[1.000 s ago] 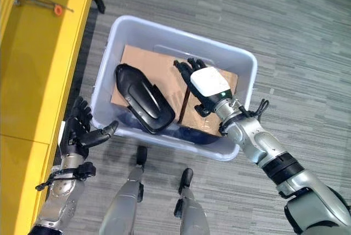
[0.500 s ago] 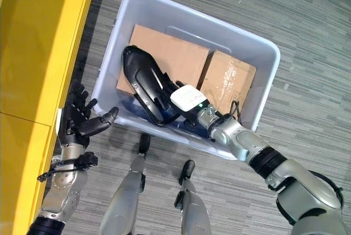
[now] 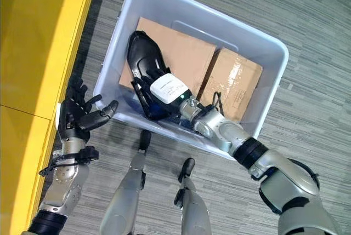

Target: Move parts from the plastic box to the shelf.

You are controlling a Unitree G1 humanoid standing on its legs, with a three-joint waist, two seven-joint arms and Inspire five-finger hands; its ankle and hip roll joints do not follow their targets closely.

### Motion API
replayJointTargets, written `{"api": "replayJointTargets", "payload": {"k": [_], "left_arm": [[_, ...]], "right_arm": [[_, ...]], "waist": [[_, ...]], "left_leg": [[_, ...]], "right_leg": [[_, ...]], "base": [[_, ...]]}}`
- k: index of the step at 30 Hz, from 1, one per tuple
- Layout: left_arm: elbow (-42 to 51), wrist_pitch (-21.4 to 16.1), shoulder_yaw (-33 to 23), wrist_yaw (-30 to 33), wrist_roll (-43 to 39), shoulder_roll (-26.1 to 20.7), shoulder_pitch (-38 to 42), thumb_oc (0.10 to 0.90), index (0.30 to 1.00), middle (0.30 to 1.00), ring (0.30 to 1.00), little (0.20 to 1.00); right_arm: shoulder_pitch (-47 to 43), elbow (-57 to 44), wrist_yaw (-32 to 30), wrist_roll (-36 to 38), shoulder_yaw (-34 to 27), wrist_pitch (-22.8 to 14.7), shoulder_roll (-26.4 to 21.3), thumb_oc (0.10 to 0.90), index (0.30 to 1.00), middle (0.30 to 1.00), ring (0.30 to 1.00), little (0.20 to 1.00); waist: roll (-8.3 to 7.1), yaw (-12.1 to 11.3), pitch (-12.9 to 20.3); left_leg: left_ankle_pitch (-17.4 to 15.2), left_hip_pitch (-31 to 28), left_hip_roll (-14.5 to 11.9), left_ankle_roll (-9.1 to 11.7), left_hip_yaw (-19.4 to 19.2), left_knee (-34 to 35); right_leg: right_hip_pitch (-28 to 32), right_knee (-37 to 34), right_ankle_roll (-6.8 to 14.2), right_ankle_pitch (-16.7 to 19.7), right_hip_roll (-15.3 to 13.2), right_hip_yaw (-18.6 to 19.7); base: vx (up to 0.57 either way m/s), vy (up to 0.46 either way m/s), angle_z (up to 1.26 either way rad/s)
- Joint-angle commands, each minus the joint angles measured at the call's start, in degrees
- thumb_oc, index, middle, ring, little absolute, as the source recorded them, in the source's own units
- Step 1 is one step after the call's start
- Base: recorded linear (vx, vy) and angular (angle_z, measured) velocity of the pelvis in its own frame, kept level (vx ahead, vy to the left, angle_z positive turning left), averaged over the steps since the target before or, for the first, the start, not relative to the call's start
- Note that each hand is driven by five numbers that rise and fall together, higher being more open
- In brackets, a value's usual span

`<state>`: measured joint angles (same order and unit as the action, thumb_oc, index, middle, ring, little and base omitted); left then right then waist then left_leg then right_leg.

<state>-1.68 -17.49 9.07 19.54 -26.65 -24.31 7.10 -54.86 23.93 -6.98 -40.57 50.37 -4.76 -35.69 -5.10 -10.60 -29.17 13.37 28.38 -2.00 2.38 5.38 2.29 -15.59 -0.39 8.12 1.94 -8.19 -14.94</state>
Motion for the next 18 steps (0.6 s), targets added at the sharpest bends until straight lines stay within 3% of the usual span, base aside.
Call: {"api": "replayJointTargets", "payload": {"k": [1,7,10,18], "left_arm": [[-1.39,1.43,2.76,-0.88,-0.95,0.52,-1.97,0.9,1.0,1.0,1.0,1.0],[-2.35,0.44,5.4,-1.38,-2.16,0.95,0.09,0.9,1.0,1.0,1.0,1.0],[-2.87,0.03,6.3,-1.53,-2.44,1.21,0.98,0.9,1.0,1.0,1.0,1.0],[-4.54,0.46,7.99,-0.44,-2.69,2.73,3.48,0.9,1.0,1.0,1.0,1.0]], "right_arm": [[-8.19,1.53,-3.4,-2.5,1.84,0.37,-1.54,0.9,1.0,1.0,1.0,1.0],[-11.54,16.96,-3.38,-3.53,5.97,1.63,1.95,0.9,1.0,1.0,1.0,1.0],[-11.87,23.6,-4.24,-2.14,5.04,2.53,3.1,0.9,1.0,1.0,1.0,1.0],[-8.3,35.2,-10.82,12.2,-7.76,5.62,7.62,0.9,1.0,1.0,1.0,1.0]], "waist": [[-0.65,-1.32,-0.62],[1.17,-2.81,-0.62],[2.27,-3.4,-0.62],[4.0,-3.64,-0.62]], "left_leg": [[-3.02,-1.97,-3.82,1.85,-1.17,-0.81],[-2.24,0.69,-3.06,1.92,0.36,-0.48],[-1.85,1.28,-2.63,1.91,0.89,-0.17],[-1.61,0.67,-2.21,1.71,0.99,0.38]], "right_leg": [[-2.78,1.61,0.78,5.71,-2.16,-1.02],[-4.6,1.65,0.9,5.89,-2.51,-2.69],[-4.94,1.62,0.94,5.93,-2.63,-3.14],[-4.55,1.68,0.87,5.9,-3.03,-3.54]], "base": [[-0.02,-0.004,0.15],[-0.01,0.007,0.04],[0.0,0.018,0.1],[0.0,0.036,0.07]]}}
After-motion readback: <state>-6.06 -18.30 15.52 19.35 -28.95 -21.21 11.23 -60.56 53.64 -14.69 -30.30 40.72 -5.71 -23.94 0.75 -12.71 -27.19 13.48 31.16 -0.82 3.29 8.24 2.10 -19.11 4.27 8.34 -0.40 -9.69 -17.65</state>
